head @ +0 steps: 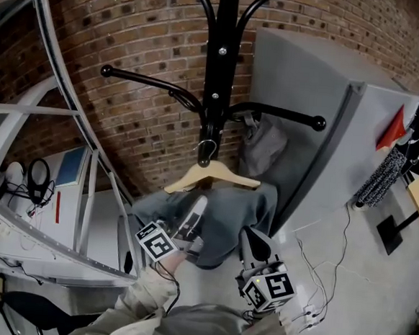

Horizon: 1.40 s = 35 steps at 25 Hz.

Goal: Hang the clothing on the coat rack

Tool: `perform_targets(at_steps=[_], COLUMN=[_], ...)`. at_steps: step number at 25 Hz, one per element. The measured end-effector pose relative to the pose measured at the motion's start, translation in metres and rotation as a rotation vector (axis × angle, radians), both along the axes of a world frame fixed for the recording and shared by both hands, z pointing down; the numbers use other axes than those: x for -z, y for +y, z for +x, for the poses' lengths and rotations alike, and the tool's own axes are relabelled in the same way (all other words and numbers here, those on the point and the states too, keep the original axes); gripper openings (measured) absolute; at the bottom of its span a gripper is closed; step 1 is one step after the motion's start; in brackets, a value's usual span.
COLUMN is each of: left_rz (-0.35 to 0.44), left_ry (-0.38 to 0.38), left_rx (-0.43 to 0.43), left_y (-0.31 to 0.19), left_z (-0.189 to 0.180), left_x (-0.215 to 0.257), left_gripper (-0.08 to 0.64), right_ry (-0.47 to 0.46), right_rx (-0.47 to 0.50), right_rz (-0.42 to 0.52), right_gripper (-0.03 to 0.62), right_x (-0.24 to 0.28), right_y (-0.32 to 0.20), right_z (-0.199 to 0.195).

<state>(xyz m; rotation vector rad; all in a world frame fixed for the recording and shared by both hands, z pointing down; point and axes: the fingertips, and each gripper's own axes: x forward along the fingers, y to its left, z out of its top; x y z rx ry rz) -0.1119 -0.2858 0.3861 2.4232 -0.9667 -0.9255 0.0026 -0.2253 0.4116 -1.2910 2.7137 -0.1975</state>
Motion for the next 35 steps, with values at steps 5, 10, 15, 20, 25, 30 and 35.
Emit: perform_targets(at_steps=[5,10,15,20,25,30,35], left_rz=[-0.008,-0.009,0.012,0.043,0.043,0.016,-0.004], left_ry=[-0.073,-0.171,-0.344,-0.484,-0.554,-0.585,-0.628], left_rx=[0.053,0.107,0.162,0.244,0.285,0.308,0.384], left_y=[0.017,0.036,0.056,0.072,0.086,0.091,0.090], left_z=[-0.012,-0.018,-0.014,-0.015,-0.011,-0.011,-0.019], left_x=[-0.007,-0.016,-0.025,-0.024,-0.025,-0.041,-0.053], left_gripper=[0.132,0.107,0.080,0.049,0.028,0.009,0.009], right_ry=[-0.004,0.002,0.003,0.005,0.019,0.032,0.049], right_rx=[0.032,0.049,0.081,0.105,0.118,0.119,0.121], right_rz=[-0.017,-0.021,-0.023,-0.018,-0.020,-0.024,-0.017], right_gripper=[0.025,0.025,0.023,0.025,0.023,0.023,0.023], right_x=[-0.007,-0.006,-0.007,-0.006,-0.009,-0.012,-0.013], right_y=[0.004,0.006,0.013,0.019,0.024,0.028,0.031], right_z=[-0.013,-0.020,-0.030,-0.037,-0.040,-0.037,-0.035])
